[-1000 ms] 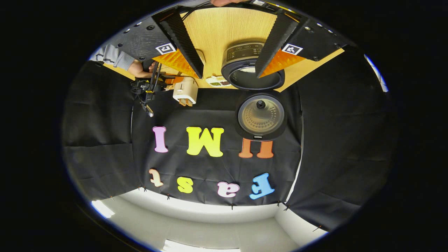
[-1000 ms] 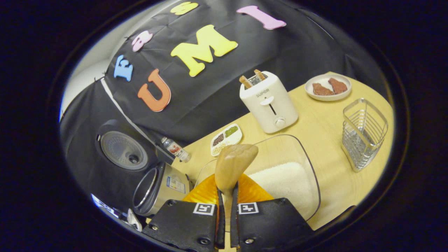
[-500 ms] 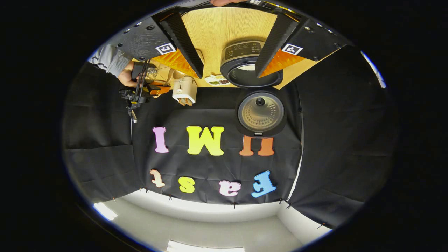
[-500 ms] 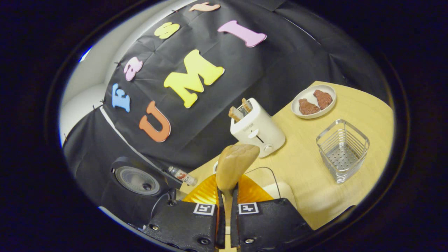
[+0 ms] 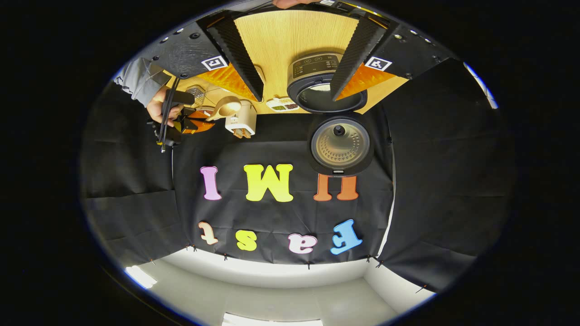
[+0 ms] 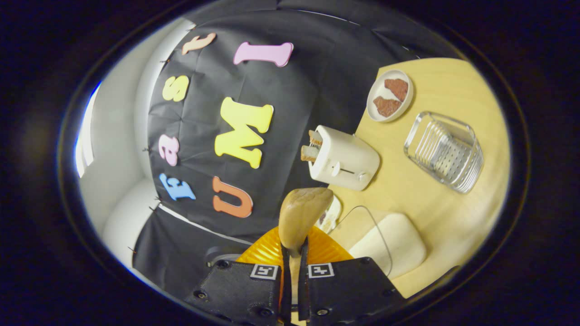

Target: Close the left gripper, press the button to open the rice cooker; take a wooden spoon from the chopstick holder with the right hand, scoop a spoonful of rice and pour it into the rice cooker, then put the wooden spoon back into the chopstick holder.

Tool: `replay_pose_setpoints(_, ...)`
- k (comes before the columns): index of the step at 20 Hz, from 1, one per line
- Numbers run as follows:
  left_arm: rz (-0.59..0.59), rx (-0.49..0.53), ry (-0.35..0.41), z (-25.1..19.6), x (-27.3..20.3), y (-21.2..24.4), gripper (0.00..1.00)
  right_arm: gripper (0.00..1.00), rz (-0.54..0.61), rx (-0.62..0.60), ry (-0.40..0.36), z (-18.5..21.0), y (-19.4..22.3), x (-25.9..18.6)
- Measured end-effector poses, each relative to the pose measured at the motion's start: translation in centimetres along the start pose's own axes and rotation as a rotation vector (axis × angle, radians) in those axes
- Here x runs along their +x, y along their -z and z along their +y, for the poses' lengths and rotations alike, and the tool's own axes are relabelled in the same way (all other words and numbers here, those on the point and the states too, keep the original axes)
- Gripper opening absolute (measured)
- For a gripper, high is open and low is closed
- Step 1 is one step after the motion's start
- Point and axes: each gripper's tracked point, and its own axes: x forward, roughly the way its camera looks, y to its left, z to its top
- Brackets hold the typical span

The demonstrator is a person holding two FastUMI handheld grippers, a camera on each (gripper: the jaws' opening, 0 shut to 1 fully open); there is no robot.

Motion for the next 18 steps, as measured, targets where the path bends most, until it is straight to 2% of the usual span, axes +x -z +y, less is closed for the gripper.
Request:
replay_pose_setpoints(5,-0.020,-0.007,-0.016,1.0,-0.9,-0.6,0.94,0.10,0.047,0.207,-0.137,4.9,2.5,-1.3)
replay_pose_setpoints(8,-0.025,-0.016,-0.026,2.0,-1.7,-0.5,0.95,0.10,0.055,0.252,-0.182,8.1,3.6,-1.5)
replay_pose_setpoints(14,-0.037,-0.029,-0.041,3.8,-3.4,-0.5,0.94,0.10,0.090,0.229,-0.180,11.9,8.1,0.4)
replay_pose_setpoints(16,-0.043,-0.036,-0.043,4.4,-4.1,-0.5,0.94,0.10,0.096,0.183,-0.166,12.2,9.9,1.9)
replay_pose_setpoints(18,-0.046,-0.040,-0.045,4.9,-4.7,-0.4,0.94,0.10,0.096,0.086,-0.156,13.0,11.4,3.4)
